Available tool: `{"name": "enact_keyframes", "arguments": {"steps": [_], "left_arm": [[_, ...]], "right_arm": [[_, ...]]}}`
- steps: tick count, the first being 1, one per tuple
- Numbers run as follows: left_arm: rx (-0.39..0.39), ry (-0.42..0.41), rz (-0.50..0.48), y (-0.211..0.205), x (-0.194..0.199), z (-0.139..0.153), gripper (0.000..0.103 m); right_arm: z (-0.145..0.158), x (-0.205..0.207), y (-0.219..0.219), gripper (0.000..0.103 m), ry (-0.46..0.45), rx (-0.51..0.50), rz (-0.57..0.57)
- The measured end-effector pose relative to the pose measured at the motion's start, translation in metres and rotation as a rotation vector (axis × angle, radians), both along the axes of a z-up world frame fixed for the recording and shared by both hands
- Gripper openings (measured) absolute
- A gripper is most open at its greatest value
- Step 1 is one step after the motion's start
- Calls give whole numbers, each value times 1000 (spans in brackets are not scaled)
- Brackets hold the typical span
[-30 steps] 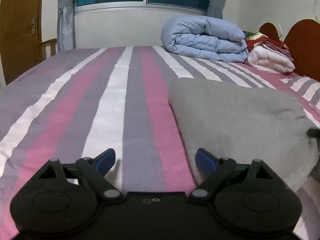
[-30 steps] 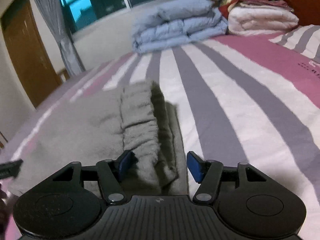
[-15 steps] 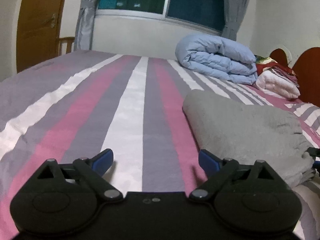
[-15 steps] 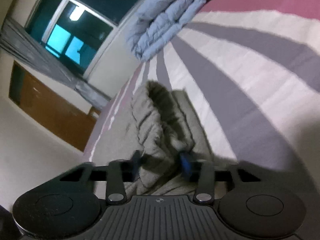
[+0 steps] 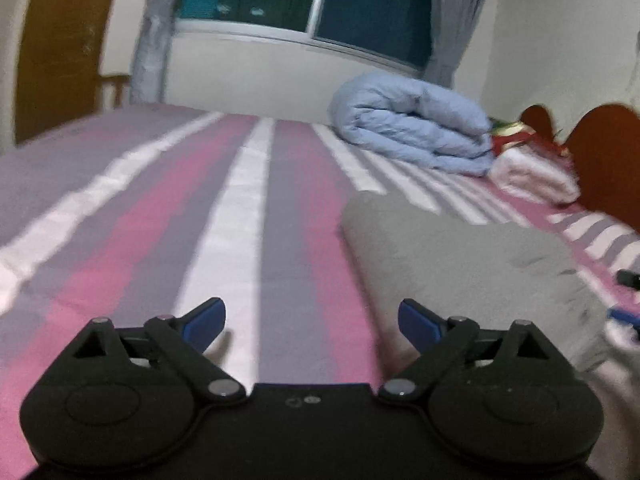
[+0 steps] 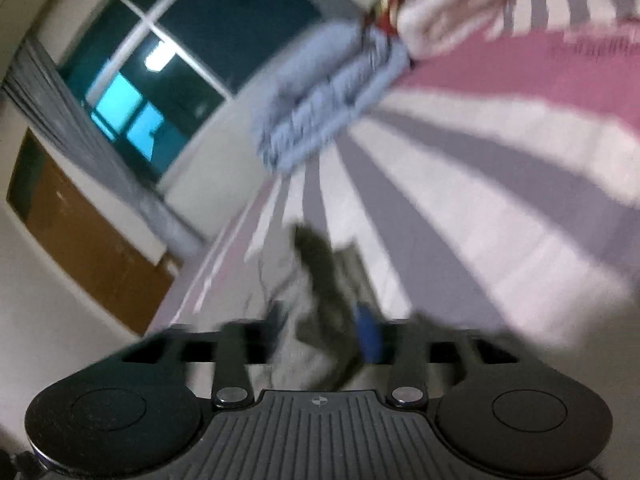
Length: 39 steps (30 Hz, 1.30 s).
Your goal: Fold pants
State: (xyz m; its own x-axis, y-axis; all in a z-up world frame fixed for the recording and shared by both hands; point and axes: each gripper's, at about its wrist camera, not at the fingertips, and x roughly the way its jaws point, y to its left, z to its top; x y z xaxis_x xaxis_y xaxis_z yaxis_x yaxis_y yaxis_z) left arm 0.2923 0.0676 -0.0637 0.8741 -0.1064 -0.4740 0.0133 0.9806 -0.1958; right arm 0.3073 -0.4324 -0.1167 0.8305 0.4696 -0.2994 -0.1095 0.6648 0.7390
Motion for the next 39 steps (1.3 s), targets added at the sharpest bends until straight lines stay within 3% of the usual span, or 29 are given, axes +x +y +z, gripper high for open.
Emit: {"name": "enact_keyframes", "arguments": {"steps": [2, 6, 10, 15, 16, 18, 19, 22, 26, 33, 34, 35, 36, 37, 38, 39], "left_arm": [[-76, 40, -74, -2, 15, -1, 88], [-268, 198, -217, 0, 52, -18, 84], [-316, 262, -286, 7, 77, -31, 84], [-396, 271, -324, 10, 103, -43, 81], [-401, 269, -327, 9, 106, -45, 74], [-432, 282, -367, 6, 111, -48, 35], [-468, 298, -368, 6, 112, -51, 29], [-485, 247, -371, 8, 105, -50, 20], [-562, 164, -376, 19, 104, -37, 18], [-441, 75, -351, 46, 168, 7, 18], [-404, 75, -343, 46, 182, 9, 22], [-346, 88, -321, 44, 195, 7, 37], [-245, 116, -269, 37, 207, 2, 56], [-127, 153, -190, 28, 217, -4, 90], [-20, 197, -143, 19, 223, -14, 95], [18, 208, -168, 14, 225, -22, 96]], "right_arm": [[-3, 10, 3, 75, 34, 5, 52], [-19, 35, 12, 75, 122, 2, 156], [-33, 53, 11, 75, 166, 29, 232], [-38, 77, 12, 74, 179, 32, 306], [-39, 79, 15, 72, 178, 12, 313], [-38, 81, 18, 62, 170, -6, 320], [-38, 82, 19, 59, 164, -2, 329], [-35, 83, 22, 50, 143, 19, 348], [-18, 89, 22, 47, 42, 60, 386], [23, 164, 58, 45, -56, 37, 427], [23, 180, 64, 45, -51, 36, 413], [20, 194, 71, 48, -42, 26, 391], [14, 207, 77, 62, -27, -24, 357], [4, 222, 87, 76, 31, -126, 300], [-10, 238, 97, 90, 148, -240, 258], [-19, 246, 100, 89, 173, -246, 271]]}}
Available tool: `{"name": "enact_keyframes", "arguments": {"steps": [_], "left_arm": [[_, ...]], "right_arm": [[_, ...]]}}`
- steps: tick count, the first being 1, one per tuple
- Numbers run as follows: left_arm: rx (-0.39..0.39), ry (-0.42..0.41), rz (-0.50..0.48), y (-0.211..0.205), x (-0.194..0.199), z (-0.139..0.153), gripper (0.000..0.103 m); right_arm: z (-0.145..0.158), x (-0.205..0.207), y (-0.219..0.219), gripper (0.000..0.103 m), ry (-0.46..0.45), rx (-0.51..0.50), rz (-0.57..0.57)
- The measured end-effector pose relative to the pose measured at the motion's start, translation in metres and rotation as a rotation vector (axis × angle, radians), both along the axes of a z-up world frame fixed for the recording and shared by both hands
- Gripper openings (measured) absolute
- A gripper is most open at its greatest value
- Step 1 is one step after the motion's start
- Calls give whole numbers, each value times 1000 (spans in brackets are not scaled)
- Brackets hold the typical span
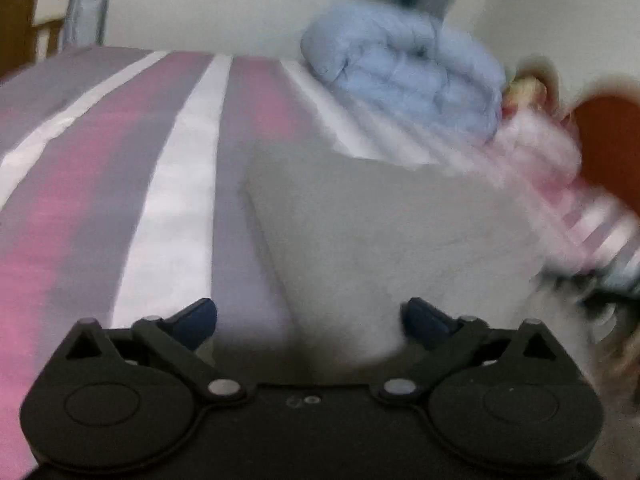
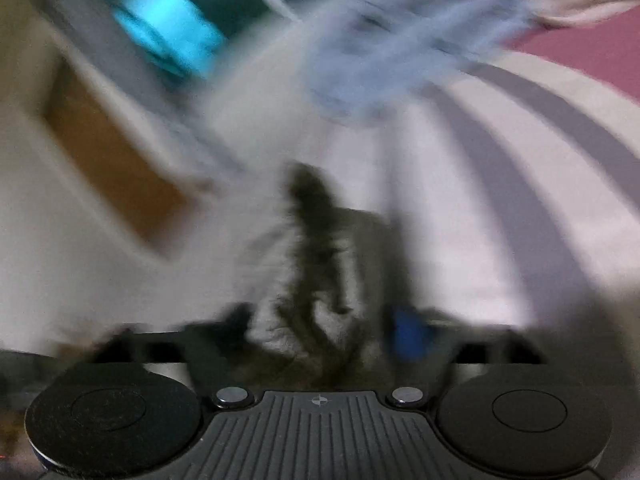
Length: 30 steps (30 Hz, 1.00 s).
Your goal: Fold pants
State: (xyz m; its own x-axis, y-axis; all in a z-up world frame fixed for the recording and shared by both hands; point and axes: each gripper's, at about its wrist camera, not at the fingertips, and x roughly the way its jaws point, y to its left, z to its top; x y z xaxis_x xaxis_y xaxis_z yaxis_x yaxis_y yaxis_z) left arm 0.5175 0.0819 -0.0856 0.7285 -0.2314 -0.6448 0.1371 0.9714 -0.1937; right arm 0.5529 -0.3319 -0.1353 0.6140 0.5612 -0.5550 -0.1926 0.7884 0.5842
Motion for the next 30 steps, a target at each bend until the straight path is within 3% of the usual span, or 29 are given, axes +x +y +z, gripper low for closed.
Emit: {"name": "enact_keyframes", "arguments": {"steps": [3, 6, 10, 15, 20, 25, 30], "left_arm": [[-46, -40, 33, 5, -12, -6, 97], [-38, -122, 122, 13, -46, 1, 97], [18, -193, 225, 16, -98, 9, 97], [79, -207, 297, 21, -172, 14, 97], [68, -229, 256, 13, -241, 27, 97], [85, -316, 241, -27, -297, 48, 97], [95, -404, 240, -63, -355, 65, 97]], "right_arm": [[2, -6, -1, 90, -45, 3, 13], [13, -38, -18, 90, -169, 67, -22], [21, -90, -26, 103, -260, -6, 22], [19, -158, -38, 103, -266, -88, -4], [25, -229, -59, 103, -263, -107, -88], [51, -323, -45, 103, -392, -168, -80], [67, -391, -16, 103, -484, -206, -5]]}}
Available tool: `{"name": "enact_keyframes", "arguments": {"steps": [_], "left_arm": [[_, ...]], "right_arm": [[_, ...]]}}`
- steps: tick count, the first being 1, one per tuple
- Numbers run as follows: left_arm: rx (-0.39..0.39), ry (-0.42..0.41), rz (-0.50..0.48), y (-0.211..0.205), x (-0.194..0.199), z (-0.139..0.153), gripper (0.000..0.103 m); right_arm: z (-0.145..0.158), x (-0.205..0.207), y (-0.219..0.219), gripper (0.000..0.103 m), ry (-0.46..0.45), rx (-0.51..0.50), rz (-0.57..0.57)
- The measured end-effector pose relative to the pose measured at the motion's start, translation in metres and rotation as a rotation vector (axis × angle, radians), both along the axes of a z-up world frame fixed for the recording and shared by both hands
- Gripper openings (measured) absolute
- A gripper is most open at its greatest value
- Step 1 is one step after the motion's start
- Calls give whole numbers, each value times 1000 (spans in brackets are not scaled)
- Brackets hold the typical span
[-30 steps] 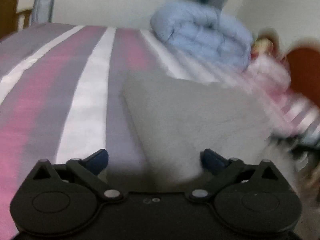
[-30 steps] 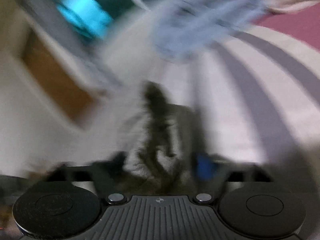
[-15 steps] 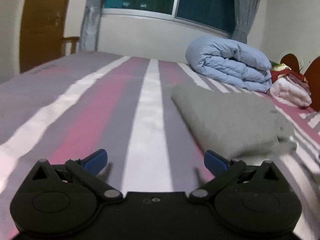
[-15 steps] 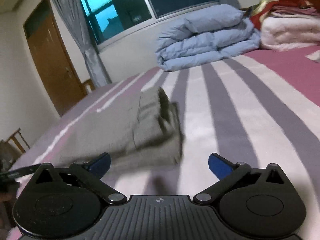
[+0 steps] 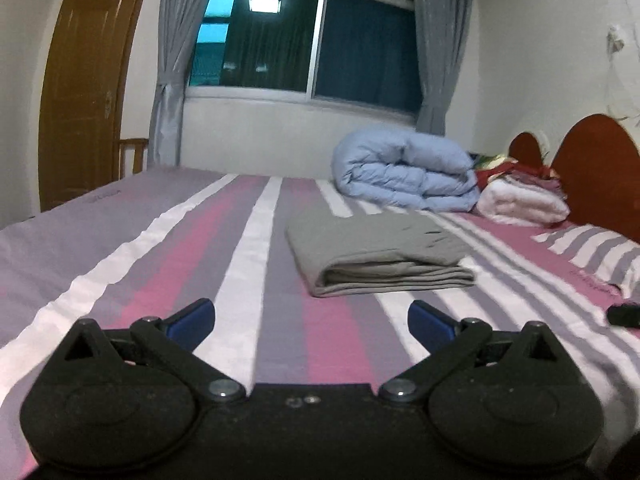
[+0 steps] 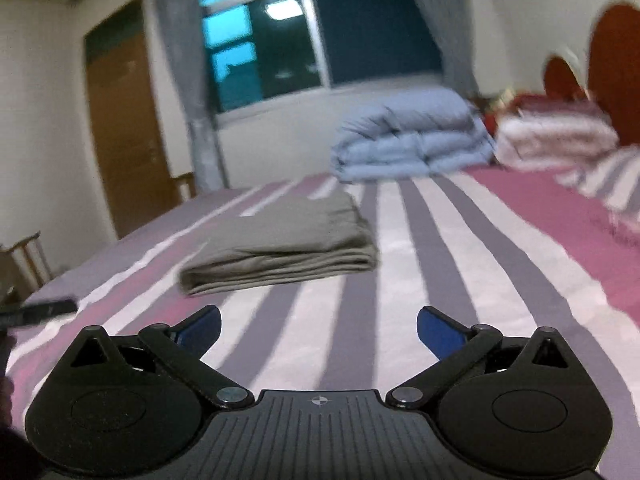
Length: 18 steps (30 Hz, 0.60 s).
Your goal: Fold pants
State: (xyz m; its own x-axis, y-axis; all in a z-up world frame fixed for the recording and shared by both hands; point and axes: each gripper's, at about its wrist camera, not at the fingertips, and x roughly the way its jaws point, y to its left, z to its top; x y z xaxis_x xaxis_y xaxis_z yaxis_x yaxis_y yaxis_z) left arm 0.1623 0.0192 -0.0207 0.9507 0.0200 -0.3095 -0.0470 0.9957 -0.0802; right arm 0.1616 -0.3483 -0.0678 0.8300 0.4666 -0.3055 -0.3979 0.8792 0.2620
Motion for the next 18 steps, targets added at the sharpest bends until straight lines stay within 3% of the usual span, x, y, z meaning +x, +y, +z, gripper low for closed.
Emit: {"name": "enact_keyframes", "arguments": {"steps": [5, 9, 14, 18], "left_arm": [[10, -22, -51, -22, -38, 4, 97], [31, -38, -60, -35, -73, 6, 97], [-30, -52, -60, -39, -98, 9, 97], [-46, -51, -49, -38, -102, 7, 97]], "right_arm": [[7, -52, 19, 103, -47, -35, 36], [11, -74, 19, 103, -70, -44, -32], [13, -94, 20, 103, -74, -65, -22], [13, -104, 30, 103, -128, -115, 2]]}}
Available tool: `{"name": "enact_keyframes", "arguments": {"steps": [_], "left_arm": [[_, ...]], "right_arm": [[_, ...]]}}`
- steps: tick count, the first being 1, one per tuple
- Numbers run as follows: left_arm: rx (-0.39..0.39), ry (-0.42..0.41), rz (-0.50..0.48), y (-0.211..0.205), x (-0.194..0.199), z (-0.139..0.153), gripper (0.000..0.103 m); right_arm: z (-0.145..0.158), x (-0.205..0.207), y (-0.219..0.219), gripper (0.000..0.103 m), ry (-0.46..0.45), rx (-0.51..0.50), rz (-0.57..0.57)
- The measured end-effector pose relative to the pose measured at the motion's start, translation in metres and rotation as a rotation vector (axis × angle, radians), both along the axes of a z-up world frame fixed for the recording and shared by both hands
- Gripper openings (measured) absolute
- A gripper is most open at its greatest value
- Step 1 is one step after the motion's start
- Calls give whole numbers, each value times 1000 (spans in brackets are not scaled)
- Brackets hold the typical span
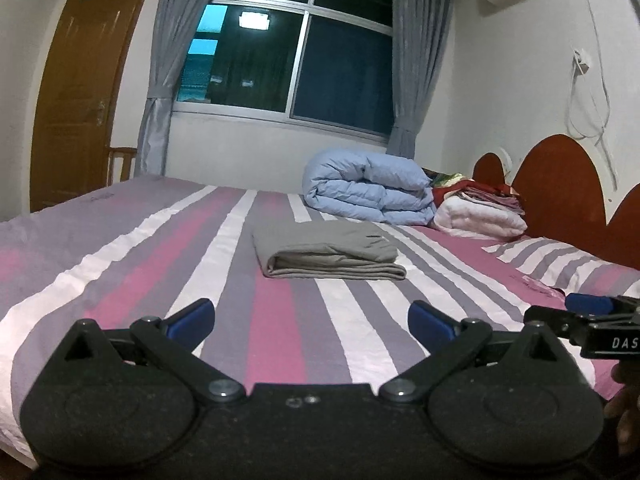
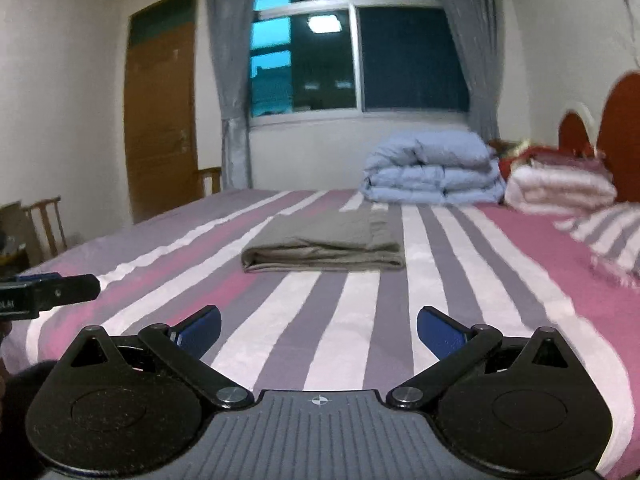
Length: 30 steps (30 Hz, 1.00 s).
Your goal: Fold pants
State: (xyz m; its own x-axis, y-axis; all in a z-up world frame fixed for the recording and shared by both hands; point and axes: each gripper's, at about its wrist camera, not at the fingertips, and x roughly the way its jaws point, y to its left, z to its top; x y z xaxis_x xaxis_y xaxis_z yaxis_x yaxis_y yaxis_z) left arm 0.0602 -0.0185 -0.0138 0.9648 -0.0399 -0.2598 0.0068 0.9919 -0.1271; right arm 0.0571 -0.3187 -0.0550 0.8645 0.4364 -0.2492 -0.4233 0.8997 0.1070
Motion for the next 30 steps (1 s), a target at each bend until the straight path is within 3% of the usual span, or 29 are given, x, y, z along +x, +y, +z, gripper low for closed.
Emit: {"name": "enact_keyframes", "arguments": {"steps": [8, 30], "left_arm": [[-63, 40, 30, 12, 7, -7, 97], [3, 34, -8, 3, 7, -8, 97]], "right_arm": [[-7, 11, 4, 103, 13, 4, -1], [-7, 18, -9, 103, 21, 59, -19]]}}
